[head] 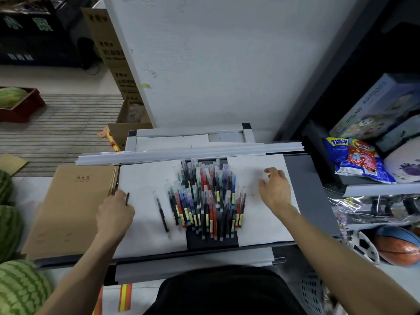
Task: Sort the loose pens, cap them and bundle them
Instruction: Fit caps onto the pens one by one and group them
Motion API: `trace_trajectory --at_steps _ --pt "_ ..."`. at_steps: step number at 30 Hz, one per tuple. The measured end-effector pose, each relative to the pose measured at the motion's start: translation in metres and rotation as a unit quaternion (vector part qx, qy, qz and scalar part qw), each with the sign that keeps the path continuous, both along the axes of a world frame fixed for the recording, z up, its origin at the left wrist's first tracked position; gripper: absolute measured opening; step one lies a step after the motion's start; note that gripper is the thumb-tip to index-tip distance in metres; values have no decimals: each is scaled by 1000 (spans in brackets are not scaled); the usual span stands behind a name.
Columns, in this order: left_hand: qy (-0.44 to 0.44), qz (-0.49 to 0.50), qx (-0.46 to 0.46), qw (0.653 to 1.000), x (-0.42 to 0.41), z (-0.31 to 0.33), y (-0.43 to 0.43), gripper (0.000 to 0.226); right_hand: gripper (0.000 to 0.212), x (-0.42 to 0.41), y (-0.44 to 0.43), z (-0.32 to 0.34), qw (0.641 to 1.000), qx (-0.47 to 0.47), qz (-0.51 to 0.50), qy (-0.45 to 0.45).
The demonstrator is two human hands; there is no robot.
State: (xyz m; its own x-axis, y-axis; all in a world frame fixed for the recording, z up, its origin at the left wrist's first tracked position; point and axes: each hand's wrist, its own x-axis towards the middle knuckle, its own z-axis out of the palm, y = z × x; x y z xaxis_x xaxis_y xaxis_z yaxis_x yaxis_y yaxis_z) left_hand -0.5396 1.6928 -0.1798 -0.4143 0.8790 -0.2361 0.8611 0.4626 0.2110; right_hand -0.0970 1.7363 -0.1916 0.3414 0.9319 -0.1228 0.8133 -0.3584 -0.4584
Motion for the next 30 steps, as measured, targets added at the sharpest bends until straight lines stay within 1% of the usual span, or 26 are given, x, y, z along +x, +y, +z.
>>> trace_trajectory --at_steps 3,6,8,11,15,17,20,24,25,27,28,30 --pt "-8 -13 -6 1000 14 1 -1 32 47 9 16 0 999 -31 -7 -5" --pt "-35 -27 2 999 29 1 -3 35 43 14 29 -1 997 -67 -3 -23" --pt "-58 -40 13 997 39 3 -4 37 40 16 33 -2 997 -69 -9 -25" --pt "-95 -52 31 994 50 7 -4 37 38 19 34 -4 998 -59 -34 13" --pt "-118 -66 47 990 65 14 -4 34 38 25 30 -5 991 -70 -86 78" --pt "-126 -68 56 988 72 18 -3 34 35 28 28 -5 988 -83 -99 83" --pt "-136 -84 66 985 81 25 -1 35 23 31 24 -6 988 -80 -101 81" --pt "-174 -99 80 977 97 39 3 31 22 29 13 4 988 -41 -104 104" --pt "-200 -102 87 971 102 44 2 28 19 25 10 9 986 -26 -102 128" --pt "-278 -105 99 950 115 56 -2 25 13 13 4 25 972 7 -85 218" --pt "-317 -110 100 937 121 62 -5 25 12 5 -1 35 957 21 -71 282" --pt "-384 -129 95 909 132 77 -11 26 13 -13 -13 59 911 34 -24 410"
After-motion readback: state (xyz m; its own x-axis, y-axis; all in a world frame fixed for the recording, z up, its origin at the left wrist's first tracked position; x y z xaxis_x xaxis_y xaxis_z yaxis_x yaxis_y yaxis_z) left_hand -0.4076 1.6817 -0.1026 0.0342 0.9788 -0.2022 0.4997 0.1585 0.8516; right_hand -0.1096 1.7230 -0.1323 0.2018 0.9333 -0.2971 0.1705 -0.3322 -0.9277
